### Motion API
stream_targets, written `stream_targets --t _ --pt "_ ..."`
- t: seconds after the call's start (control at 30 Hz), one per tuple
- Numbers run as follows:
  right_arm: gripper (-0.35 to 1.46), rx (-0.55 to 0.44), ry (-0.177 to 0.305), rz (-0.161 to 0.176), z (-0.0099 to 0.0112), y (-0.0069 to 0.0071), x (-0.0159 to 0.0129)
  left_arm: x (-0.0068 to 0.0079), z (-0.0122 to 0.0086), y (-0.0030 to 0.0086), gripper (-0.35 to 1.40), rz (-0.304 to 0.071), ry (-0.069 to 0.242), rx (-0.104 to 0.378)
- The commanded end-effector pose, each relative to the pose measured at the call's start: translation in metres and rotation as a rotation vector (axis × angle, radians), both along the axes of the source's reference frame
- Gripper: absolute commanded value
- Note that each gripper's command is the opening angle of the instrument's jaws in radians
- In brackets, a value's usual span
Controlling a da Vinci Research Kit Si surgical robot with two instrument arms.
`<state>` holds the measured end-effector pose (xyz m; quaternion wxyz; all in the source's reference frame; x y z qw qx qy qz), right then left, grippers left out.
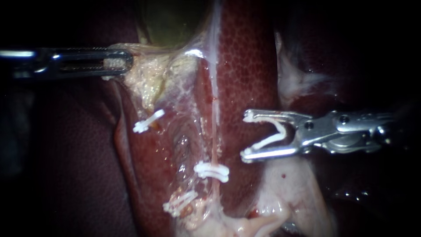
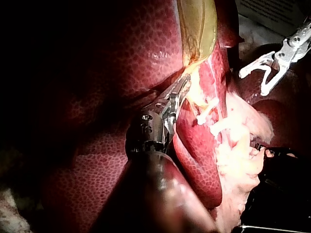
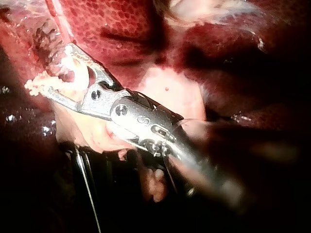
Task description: Clipping third clip right tube
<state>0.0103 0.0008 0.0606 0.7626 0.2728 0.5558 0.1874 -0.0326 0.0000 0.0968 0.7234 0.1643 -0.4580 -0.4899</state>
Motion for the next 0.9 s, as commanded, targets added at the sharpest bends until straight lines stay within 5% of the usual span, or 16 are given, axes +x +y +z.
stream_targets --t 0.03,0.37,0.6,0.9 --pt "0.56 0.013 -0.01 -0.001 0.0008 -0.0003 0.0003 0.0 0.0 0.0 -0.35 0.0 0.0 0.0" --pt "0.56 0.131 -0.042 0.019 0.0073 -0.0017 0.0027 -0.0001 0.0 -0.0002 -0.35 -0.001 0.001 -0.001" --pt "0.56 0.181 -0.06 0.04 0.0091 -0.0014 0.0039 -0.0003 -0.0001 -0.0003 -0.35 -0.005 0.005 -0.002" --pt "0.56 0.259 -0.024 0.028 0.0099 -0.0021 0.0065 -0.0004 -0.0002 -0.0005 -0.35 -0.004 0.004 -0.002"
